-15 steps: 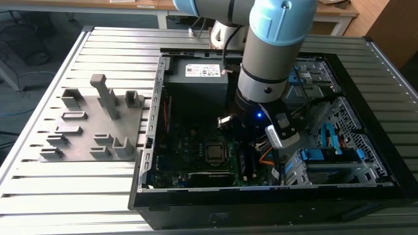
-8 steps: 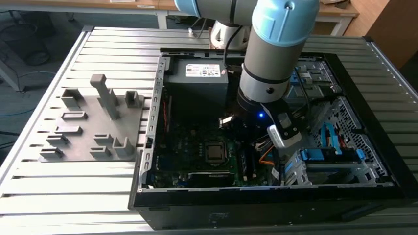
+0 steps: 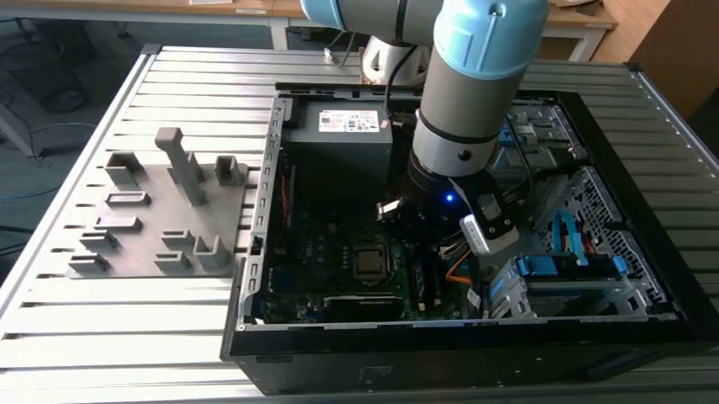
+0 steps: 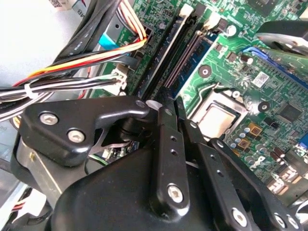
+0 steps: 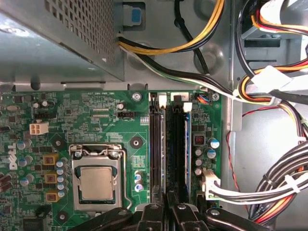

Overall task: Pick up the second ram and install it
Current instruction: 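Insert the second ram into the second slot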

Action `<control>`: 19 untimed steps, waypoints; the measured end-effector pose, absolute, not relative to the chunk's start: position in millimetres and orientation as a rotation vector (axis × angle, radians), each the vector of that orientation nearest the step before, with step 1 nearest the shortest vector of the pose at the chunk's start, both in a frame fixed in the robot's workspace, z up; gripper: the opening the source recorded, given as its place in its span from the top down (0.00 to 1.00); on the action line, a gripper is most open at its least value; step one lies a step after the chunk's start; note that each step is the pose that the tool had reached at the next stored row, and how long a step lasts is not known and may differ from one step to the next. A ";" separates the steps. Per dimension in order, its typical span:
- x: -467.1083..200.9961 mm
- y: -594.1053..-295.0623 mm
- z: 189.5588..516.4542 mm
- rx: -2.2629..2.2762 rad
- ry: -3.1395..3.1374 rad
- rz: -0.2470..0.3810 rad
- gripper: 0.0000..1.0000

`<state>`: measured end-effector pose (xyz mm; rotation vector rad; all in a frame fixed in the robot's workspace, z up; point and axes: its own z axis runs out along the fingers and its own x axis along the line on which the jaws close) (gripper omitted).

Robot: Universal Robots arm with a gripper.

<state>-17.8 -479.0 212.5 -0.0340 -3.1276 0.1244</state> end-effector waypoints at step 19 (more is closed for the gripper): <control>-17.9 -478.2 204.9 -0.033 -3.127 0.132 0.86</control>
